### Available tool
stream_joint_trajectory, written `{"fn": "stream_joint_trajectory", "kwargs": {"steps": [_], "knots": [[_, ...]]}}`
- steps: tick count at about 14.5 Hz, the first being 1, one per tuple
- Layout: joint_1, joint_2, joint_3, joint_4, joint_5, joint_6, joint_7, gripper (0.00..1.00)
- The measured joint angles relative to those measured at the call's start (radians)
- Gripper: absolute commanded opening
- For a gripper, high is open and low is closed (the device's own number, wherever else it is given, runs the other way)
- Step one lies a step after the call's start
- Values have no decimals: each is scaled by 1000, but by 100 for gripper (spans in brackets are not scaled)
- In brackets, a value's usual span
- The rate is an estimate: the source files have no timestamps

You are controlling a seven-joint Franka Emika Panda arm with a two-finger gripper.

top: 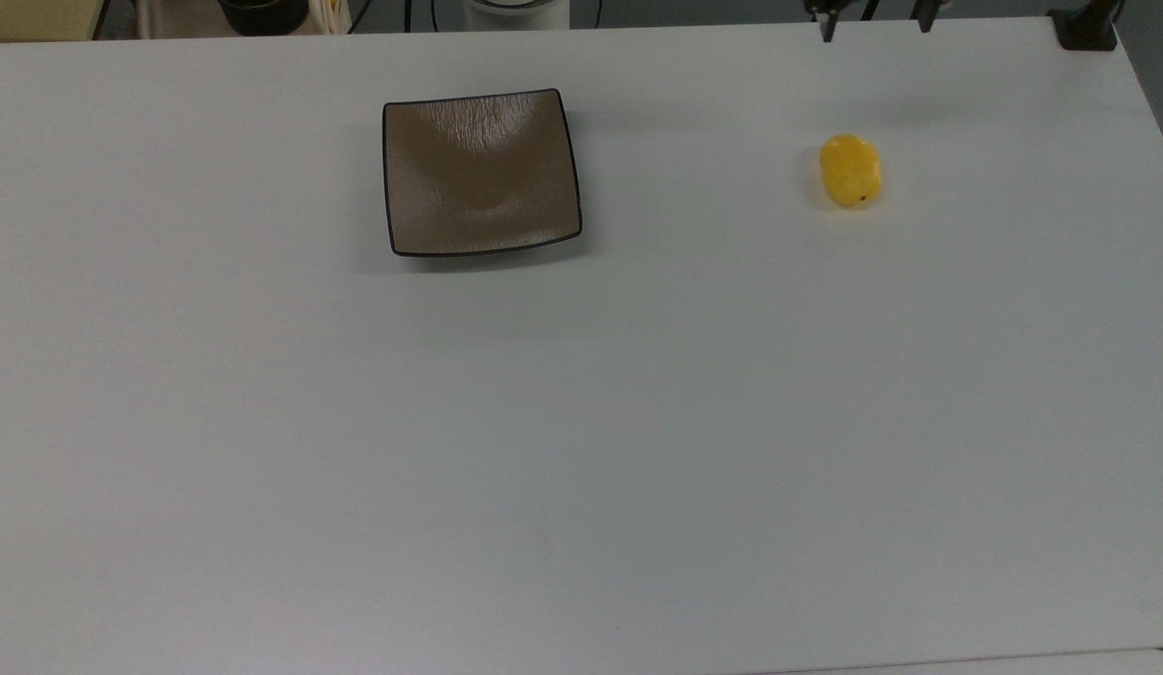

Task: Put potatoes on a ceramic plate
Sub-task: 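Lower the open gripper down around the yellow potato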

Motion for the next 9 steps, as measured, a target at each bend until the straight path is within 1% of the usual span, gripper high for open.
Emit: {"fn": "stream_joint_trajectory", "kwargs": {"steps": [3, 9], "knots": [[39, 69, 5, 1, -10, 39, 39, 100], [43, 180, 4, -5, -47, 111, 39, 100]]}}
